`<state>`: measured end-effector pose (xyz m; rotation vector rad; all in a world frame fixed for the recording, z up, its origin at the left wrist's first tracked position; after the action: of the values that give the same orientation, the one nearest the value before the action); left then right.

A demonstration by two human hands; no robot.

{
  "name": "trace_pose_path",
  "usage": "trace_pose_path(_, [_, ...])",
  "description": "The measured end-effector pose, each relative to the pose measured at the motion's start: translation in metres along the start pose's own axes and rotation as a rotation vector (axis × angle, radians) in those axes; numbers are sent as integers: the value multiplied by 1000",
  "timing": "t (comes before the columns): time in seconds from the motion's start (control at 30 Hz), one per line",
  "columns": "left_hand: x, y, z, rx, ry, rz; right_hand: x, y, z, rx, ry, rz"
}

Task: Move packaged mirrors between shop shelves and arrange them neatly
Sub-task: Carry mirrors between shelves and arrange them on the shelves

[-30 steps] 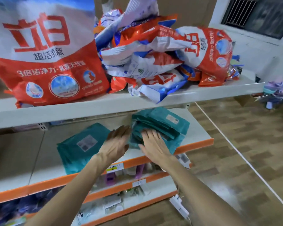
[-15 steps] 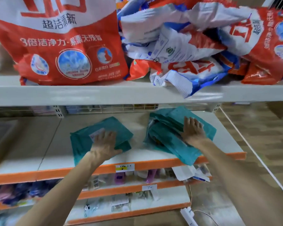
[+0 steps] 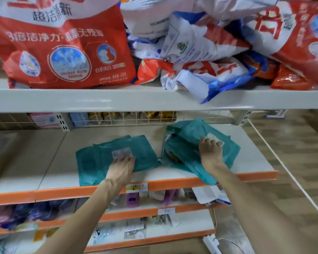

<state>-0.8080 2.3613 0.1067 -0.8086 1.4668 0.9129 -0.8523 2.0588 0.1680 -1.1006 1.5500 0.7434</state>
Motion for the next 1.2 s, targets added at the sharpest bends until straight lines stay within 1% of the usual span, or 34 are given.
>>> trace_pose_path(0.1, [1,2,-2,-11,-22,50,-19,16,8,-42,11,-32])
trace_pose_path(0.17, [1,6,-1,-23,-23,75,-43,21,15,-107,-70,-75])
trace_pose_path(0.2, [-1,8,-1,-29,-32,79,-64,22,16,-131,-120,-151])
trace_pose_path(0.23, [-3,10,-2,-34,-42,83,-82,21,15,-132,-171,-189])
trace_pose_path(0.27, [-4,11,-2,-33,-52,83,-100,20,12,-121,-243,-193])
trace_pose_path(0.33, [-6,11,-3,-23,-67,91,-121,10,-6,5,-432,-192])
trace_pose_path(0.4, [-8,12,-4,-18,-88,98,-121,4,-30,178,-682,-172])
trace_pose_path(0.47, [-7,12,-5,-14,-104,93,-101,-1,-47,339,-963,-126])
trace_pose_path(0.53, [-6,10,-4,-20,-113,93,-58,-4,-51,471,-1271,-22])
trace_pose_path(0.6, [-4,8,-3,-18,-115,85,-7,4,-49,582,-1420,114])
trace_pose_path(0.67, [-5,6,-2,-22,-121,68,40,14,-46,628,-1406,222])
trace_pose_path(0.77, [-7,7,-5,-6,-241,51,76,20,-48,617,-1274,244])
trace_pose_path(0.9, [-5,12,-10,31,-319,21,77,16,-44,550,-1191,237])
trace_pose_path(1.07, [-20,12,-19,78,-317,18,80,17,-41,535,-1163,228])
trace_pose_path(1.13, [-28,12,-19,110,-308,-15,78,19,-40,533,-1155,229])
trace_pose_path(1.2, [-46,12,-14,103,-301,-45,79,21,-41,536,-1156,238])
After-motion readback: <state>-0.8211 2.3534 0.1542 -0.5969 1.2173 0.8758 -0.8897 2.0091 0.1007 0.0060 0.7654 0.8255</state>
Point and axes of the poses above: each hand's wrist, its own y-axis away from the middle knuckle, its own x-axis out of the palm, z = x × y, the point moved 9 cm from there along -y, towards the middle knuckle
